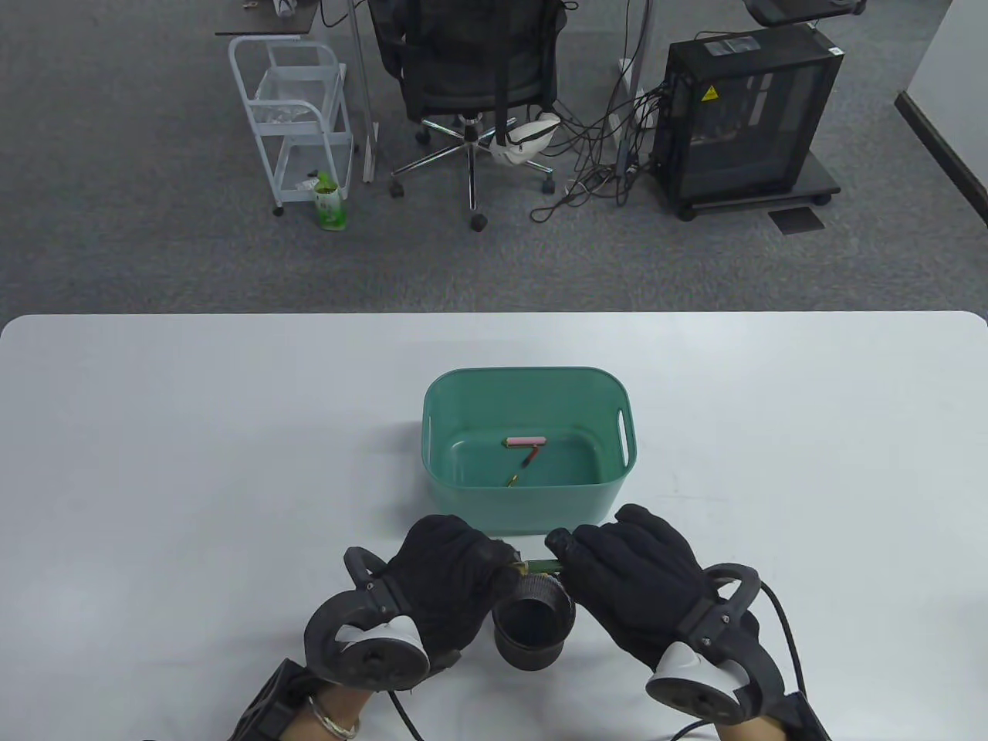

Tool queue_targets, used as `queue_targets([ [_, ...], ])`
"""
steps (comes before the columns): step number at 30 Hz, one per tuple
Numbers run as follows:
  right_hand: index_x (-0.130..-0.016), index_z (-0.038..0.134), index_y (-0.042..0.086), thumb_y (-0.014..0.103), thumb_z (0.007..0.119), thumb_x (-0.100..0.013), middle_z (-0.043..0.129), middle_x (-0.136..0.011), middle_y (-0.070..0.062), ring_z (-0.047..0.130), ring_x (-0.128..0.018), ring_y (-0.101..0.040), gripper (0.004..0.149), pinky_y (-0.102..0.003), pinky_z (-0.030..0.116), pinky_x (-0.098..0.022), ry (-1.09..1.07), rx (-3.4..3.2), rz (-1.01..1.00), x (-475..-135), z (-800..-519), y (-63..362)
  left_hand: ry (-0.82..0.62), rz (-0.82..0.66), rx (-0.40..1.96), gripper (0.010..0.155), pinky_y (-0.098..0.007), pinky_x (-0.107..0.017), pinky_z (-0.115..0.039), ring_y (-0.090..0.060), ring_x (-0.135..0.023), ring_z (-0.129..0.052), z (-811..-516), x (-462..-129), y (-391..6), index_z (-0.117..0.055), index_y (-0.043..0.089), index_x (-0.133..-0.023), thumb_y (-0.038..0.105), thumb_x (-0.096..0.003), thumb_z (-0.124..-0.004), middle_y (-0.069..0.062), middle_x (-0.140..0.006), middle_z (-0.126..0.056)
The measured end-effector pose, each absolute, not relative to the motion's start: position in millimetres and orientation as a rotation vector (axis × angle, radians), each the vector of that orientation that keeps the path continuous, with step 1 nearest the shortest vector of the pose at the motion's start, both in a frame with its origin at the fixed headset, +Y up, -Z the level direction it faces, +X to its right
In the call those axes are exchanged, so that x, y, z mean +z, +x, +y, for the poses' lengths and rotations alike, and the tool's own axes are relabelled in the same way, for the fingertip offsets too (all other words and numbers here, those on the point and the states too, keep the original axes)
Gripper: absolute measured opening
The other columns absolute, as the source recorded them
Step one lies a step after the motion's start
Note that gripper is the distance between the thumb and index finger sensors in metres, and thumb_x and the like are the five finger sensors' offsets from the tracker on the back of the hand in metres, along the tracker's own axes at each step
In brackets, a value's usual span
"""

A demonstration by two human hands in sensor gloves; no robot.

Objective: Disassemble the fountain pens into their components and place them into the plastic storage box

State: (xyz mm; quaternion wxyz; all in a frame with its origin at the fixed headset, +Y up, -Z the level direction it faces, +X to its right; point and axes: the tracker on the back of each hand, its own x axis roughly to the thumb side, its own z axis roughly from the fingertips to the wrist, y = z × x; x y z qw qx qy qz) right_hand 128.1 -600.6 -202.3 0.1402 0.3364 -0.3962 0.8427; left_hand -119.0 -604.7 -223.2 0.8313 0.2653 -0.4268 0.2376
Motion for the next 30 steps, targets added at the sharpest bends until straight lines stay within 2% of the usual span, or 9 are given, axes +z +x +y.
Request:
queue_targets([
  [2,-0.090,0.088,0.027,0.044,0.071,-0.055,0.086,-0.084,0.001,0.086,-0.071,-0.015,0.043,-0.044,0.062,-0.075,0.976,2.430,-1.146,-202.2,-601.4,128.0,0.542,-0.910,0.510,0.044,-0.047,-0.065,-0.069,-0.019,-0.053,-0.091,-605.7,-224.5,-118.8,-0.085,0.005,-0.079,0.038,-0.0691,-0.057,-0.002,-0.059,-0.092],
  [4,-0.090,0.086,0.028,0.042,0.074,-0.054,0.084,-0.086,0.003,0.084,-0.073,-0.015,0.041,-0.044,0.060,-0.077,0.975,2.418,-1.185,-200.7,-602.2,126.8,0.527,-0.913,0.537,0.046,-0.046,-0.063,-0.072,-0.017,-0.048,-0.092,-607.3,-226.0,-118.3,-0.087,0.007,-0.073,0.038,-0.0696,-0.053,0.000,-0.053,-0.093],
  [6,-0.090,0.086,0.029,0.043,0.074,-0.053,0.085,-0.085,0.006,0.086,-0.073,-0.014,0.041,-0.043,0.063,-0.076,0.969,2.444,-1.215,-199.8,-600.8,127.1,0.513,-0.915,0.592,0.046,-0.047,-0.062,-0.071,-0.019,-0.048,-0.092,-608.6,-228.0,-118.6,-0.088,0.006,-0.073,0.038,-0.0694,-0.055,-0.002,-0.053,-0.094],
  [10,-0.090,0.086,0.029,0.044,0.075,-0.053,0.086,-0.085,0.006,0.086,-0.073,-0.014,0.041,-0.044,0.063,-0.075,0.959,2.446,-1.186,-200.4,-599.3,128.8,0.486,-0.871,0.562,0.049,-0.048,-0.061,-0.072,-0.019,-0.049,-0.095,-605.7,-228.9,-118.7,-0.090,0.010,-0.074,0.041,-0.0699,-0.053,0.003,-0.052,-0.095],
  [13,-0.090,0.086,0.030,0.045,0.075,-0.053,0.085,-0.086,0.006,0.086,-0.073,-0.013,0.041,-0.044,0.063,-0.075,0.959,2.448,-1.188,-200.3,-598.7,129.6,0.526,-0.841,0.533,0.051,-0.050,-0.065,-0.070,-0.023,-0.055,-0.096,-604.1,-226.0,-120.2,-0.091,0.010,-0.079,0.044,-0.0698,-0.053,0.000,-0.057,-0.098],
  [17,-0.091,0.086,0.030,0.045,0.074,-0.054,0.085,-0.086,0.005,0.086,-0.073,-0.013,0.041,-0.045,0.063,-0.075,0.954,2.433,-1.176,-200.1,-597.1,131.6,0.553,-0.820,0.525,0.060,-0.055,-0.073,-0.063,-0.032,-0.078,-0.091,-604.4,-224.2,-121.9,-0.084,0.010,-0.096,0.055,-0.0674,-0.057,-0.007,-0.083,-0.096],
  [21,-0.091,0.085,0.030,0.045,0.074,-0.054,0.085,-0.086,0.005,0.086,-0.073,-0.013,0.041,-0.045,0.063,-0.075,0.940,2.440,-1.186,-201.0,-596.3,134.3,0.567,-0.823,0.531,0.060,-0.057,-0.079,-0.056,-0.032,-0.090,-0.084,-604.4,-224.0,-122.3,-0.075,0.013,-0.104,0.057,-0.0650,-0.065,-0.007,-0.096,-0.089],
  [26,-0.091,0.085,0.030,0.045,0.074,-0.054,0.085,-0.086,0.005,0.086,-0.073,-0.013,0.042,-0.045,0.063,-0.075,0.938,2.441,-1.182,-202.1,-596.4,135.2,0.612,-0.835,0.486,0.053,-0.055,-0.081,-0.055,-0.029,-0.093,-0.082,-604.4,-220.4,-119.8,-0.070,0.016,-0.104,0.051,-0.0648,-0.073,-0.004,-0.099,-0.086],
  [30,-0.091,0.085,0.030,0.045,0.073,-0.054,0.085,-0.086,0.006,0.086,-0.073,-0.013,0.042,-0.045,0.063,-0.075,0.939,2.439,-1.180,-202.0,-596.1,135.4,0.632,-0.838,0.473,0.046,-0.054,-0.080,-0.057,-0.027,-0.090,-0.085,-604.0,-218.5,-118.8,-0.073,0.017,-0.100,0.047,-0.0655,-0.074,-0.002,-0.094,-0.088],
])
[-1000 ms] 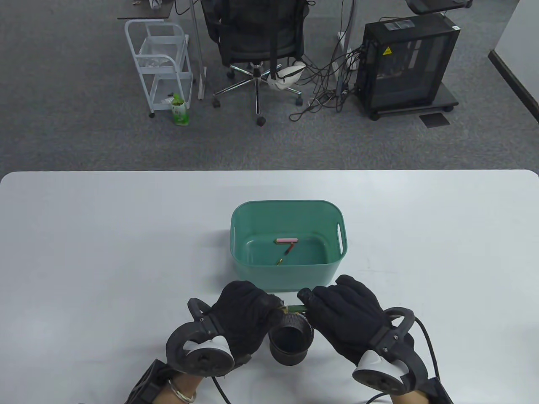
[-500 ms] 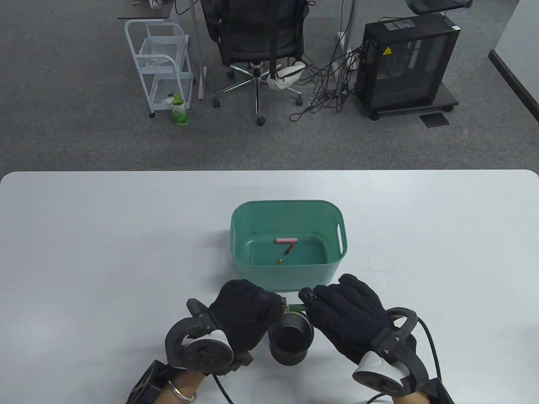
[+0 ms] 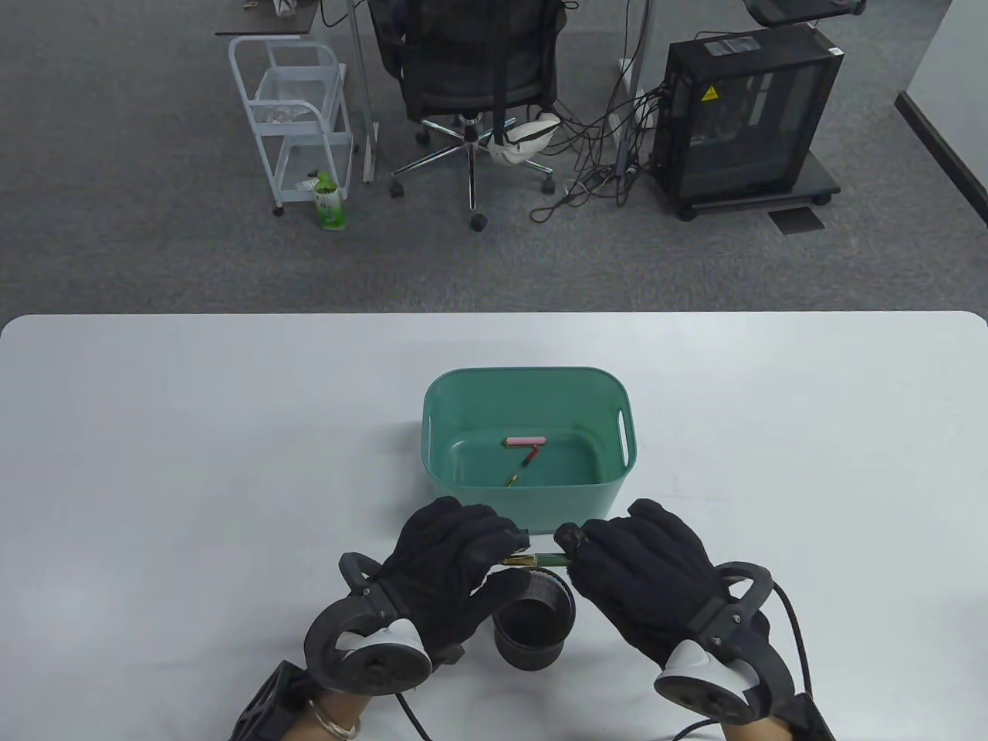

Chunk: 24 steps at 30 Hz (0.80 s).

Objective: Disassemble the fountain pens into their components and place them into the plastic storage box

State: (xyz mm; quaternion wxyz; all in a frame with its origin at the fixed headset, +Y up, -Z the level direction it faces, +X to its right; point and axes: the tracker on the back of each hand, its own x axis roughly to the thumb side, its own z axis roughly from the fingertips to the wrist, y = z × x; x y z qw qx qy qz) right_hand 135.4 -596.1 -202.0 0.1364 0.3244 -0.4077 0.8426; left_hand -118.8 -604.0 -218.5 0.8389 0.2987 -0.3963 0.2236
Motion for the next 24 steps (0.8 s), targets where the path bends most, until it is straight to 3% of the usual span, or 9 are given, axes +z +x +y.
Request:
queue_targets([
  [24,-0.091,0.085,0.030,0.046,0.073,-0.054,0.085,-0.086,0.006,0.086,-0.073,-0.012,0.042,-0.044,0.063,-0.075,0.967,2.426,-1.170,-200.6,-597.4,132.4,0.645,-0.842,0.524,0.051,-0.050,-0.070,-0.068,-0.025,-0.063,-0.098,-604.1,-221.3,-122.0,-0.091,0.013,-0.078,0.051,-0.0667,-0.059,-0.001,-0.065,-0.102],
])
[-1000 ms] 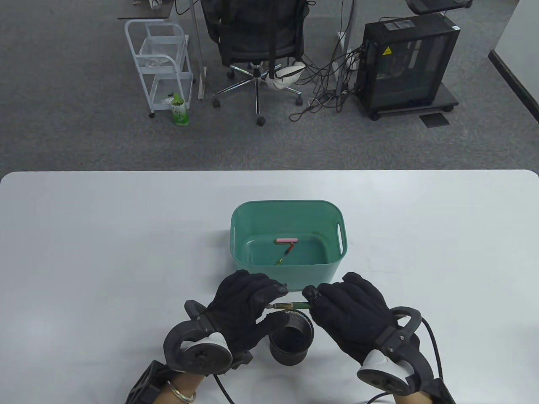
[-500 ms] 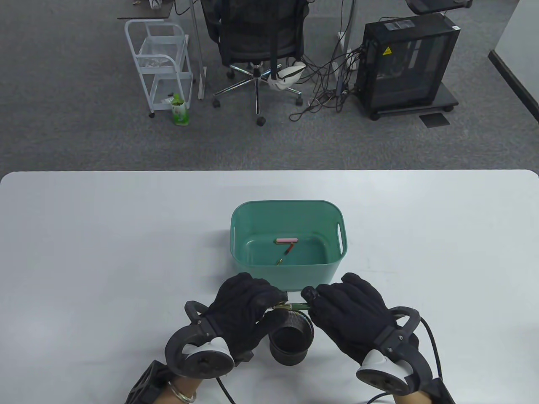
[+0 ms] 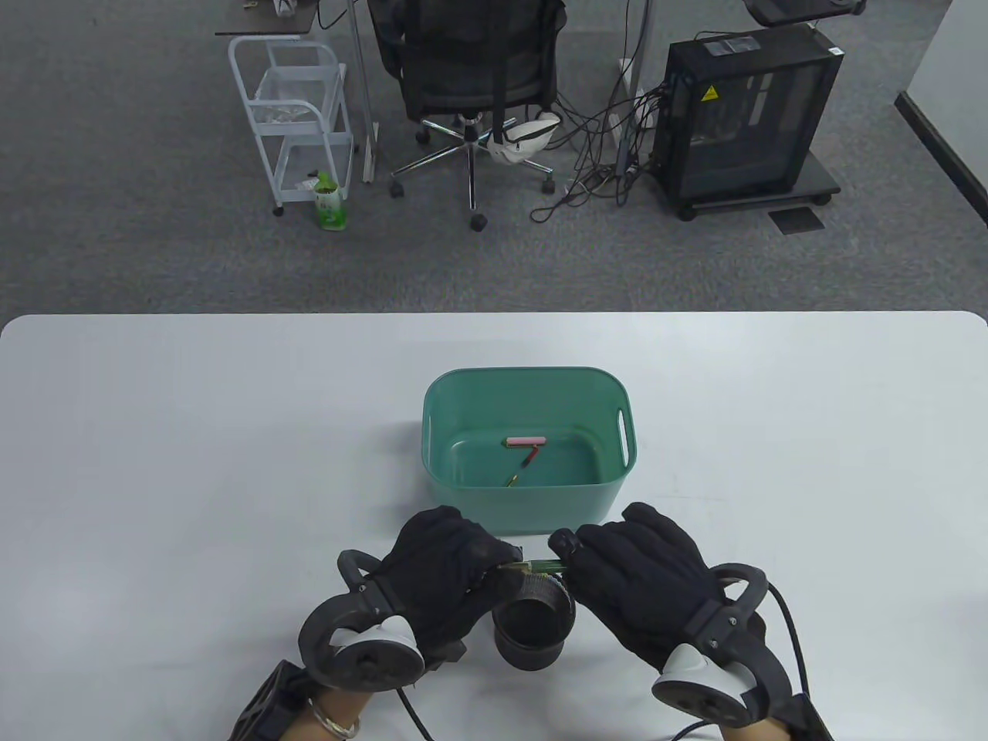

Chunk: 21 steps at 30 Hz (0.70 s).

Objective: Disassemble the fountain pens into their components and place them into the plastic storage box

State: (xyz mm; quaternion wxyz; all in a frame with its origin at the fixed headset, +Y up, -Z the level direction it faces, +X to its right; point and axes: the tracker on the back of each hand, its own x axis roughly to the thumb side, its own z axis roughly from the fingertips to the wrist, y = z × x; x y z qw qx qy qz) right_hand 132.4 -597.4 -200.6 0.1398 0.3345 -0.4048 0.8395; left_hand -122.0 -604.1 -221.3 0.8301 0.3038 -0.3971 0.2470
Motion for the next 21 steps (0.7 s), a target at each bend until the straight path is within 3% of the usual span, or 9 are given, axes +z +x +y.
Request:
queue_targets([
  [6,-0.091,0.085,0.030,0.046,0.073,-0.054,0.085,-0.086,0.006,0.086,-0.073,-0.012,0.042,-0.044,0.063,-0.075,0.970,2.426,-1.168,-200.3,-597.5,132.0,0.650,-0.839,0.531,0.054,-0.049,-0.068,-0.070,-0.025,-0.059,-0.100,-604.0,-222.0,-122.6,-0.093,0.014,-0.075,0.052,-0.0665,-0.057,-0.001,-0.062,-0.104],
  [13,-0.091,0.085,0.031,0.046,0.073,-0.054,0.085,-0.086,0.006,0.087,-0.073,-0.012,0.042,-0.045,0.063,-0.075,0.964,2.432,-1.169,-201.2,-597.5,132.6,0.642,-0.835,0.517,0.055,-0.053,-0.076,-0.061,-0.029,-0.083,-0.089,-604.6,-222.1,-122.7,-0.081,0.014,-0.096,0.056,-0.0656,-0.063,-0.004,-0.087,-0.095],
  [21,-0.091,0.085,0.031,0.046,0.072,-0.054,0.085,-0.086,0.006,0.087,-0.073,-0.012,0.042,-0.045,0.063,-0.075,0.951,2.439,-1.174,-202.9,-597.1,134.8,0.648,-0.845,0.493,0.053,-0.053,-0.080,-0.057,-0.028,-0.092,-0.083,-604.9,-220.3,-120.5,-0.071,0.016,-0.103,0.052,-0.0644,-0.073,-0.003,-0.097,-0.088],
])
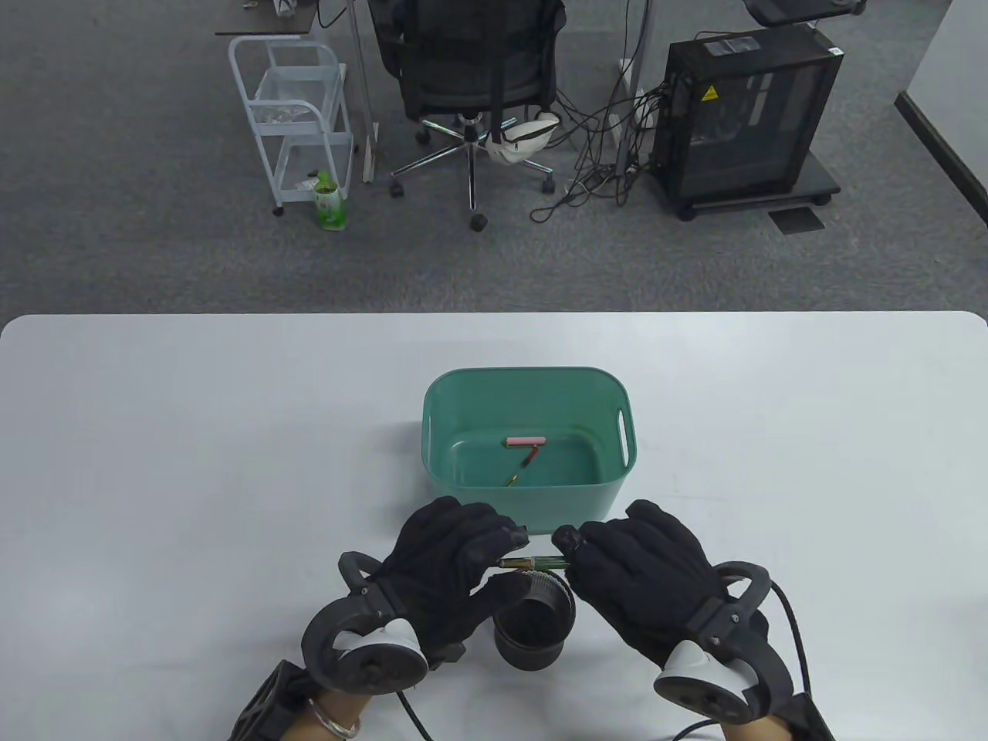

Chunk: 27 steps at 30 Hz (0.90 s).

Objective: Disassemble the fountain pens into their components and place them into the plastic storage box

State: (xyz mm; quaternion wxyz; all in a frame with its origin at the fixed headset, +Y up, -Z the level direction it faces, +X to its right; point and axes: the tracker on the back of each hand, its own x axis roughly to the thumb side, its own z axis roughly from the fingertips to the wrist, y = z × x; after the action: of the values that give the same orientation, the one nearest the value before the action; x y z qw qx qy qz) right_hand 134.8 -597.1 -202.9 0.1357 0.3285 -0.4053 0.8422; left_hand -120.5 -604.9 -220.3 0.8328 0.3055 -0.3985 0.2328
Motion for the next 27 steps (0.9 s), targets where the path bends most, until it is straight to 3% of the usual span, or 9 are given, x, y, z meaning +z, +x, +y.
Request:
queue_targets([
  [13,-0.091,0.085,0.031,0.047,0.072,-0.054,0.085,-0.086,0.006,0.087,-0.073,-0.012,0.042,-0.045,0.063,-0.075,0.952,2.436,-1.175,-203.9,-597.1,136.1,0.649,-0.846,0.493,0.044,-0.052,-0.079,-0.059,-0.026,-0.086,-0.087,-605.5,-219.5,-119.8,-0.075,0.016,-0.097,0.047,-0.0653,-0.073,-0.001,-0.089,-0.091],
  [27,-0.092,0.084,0.031,0.047,0.072,-0.054,0.085,-0.086,0.006,0.087,-0.073,-0.012,0.042,-0.045,0.063,-0.075,0.970,2.433,-1.167,-202.6,-598.1,134.1,0.653,-0.844,0.532,0.048,-0.049,-0.070,-0.069,-0.024,-0.065,-0.099,-605.5,-221.7,-122.4,-0.090,0.014,-0.079,0.052,-0.0656,-0.064,0.000,-0.066,-0.103],
])
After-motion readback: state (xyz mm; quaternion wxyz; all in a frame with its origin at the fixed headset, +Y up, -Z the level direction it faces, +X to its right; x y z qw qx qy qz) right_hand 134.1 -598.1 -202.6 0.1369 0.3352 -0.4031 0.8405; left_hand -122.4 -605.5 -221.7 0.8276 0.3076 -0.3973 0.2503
